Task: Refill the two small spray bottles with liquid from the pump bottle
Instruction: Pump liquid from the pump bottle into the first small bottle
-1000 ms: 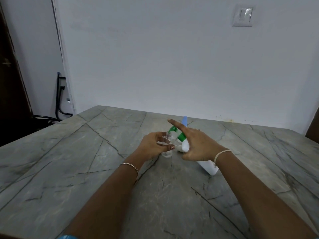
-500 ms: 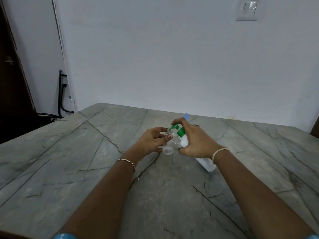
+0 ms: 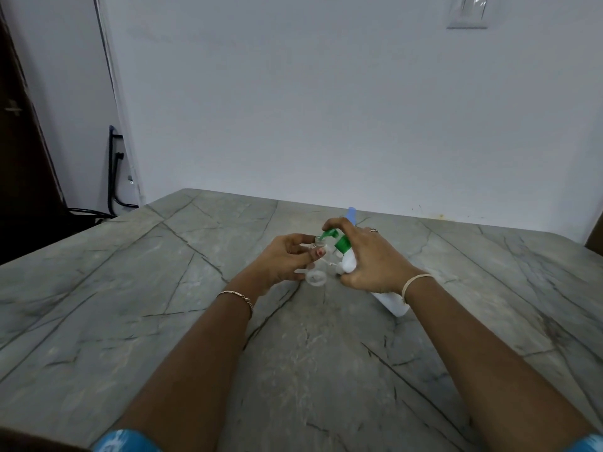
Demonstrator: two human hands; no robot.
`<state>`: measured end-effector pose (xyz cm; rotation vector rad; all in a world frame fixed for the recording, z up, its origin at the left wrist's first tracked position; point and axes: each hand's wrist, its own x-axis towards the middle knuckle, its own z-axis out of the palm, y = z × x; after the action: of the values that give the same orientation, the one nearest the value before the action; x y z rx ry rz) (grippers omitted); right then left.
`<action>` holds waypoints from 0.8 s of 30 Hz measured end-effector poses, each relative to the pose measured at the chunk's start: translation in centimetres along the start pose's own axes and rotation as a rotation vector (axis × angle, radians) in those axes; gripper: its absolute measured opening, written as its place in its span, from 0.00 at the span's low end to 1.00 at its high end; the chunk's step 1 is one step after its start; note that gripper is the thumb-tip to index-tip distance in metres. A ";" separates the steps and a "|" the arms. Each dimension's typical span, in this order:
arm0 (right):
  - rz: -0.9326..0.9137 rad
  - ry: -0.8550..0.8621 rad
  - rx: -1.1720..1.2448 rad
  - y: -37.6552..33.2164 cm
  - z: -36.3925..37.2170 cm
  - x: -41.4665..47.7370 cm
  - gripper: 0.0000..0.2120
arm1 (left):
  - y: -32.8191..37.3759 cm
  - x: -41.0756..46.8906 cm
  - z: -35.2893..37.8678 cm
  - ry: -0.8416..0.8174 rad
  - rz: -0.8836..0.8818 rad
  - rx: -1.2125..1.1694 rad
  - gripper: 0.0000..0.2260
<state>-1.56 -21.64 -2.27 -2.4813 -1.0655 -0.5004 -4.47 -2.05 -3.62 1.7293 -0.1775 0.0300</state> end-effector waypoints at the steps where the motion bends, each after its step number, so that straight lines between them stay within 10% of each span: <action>1: -0.003 0.005 0.001 0.0 0.1 0.1 0.35 | 0.0 0.0 0.0 0.001 -0.006 -0.003 0.12; 24: 0.016 0.024 0.023 -0.3 0.1 0.1 0.35 | -0.2 0.2 -0.3 -0.003 -0.042 -0.023 0.13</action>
<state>-1.66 -21.31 -2.25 -2.4559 -1.0362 -0.5091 -4.23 -1.80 -3.71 1.7101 -0.1434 -0.0059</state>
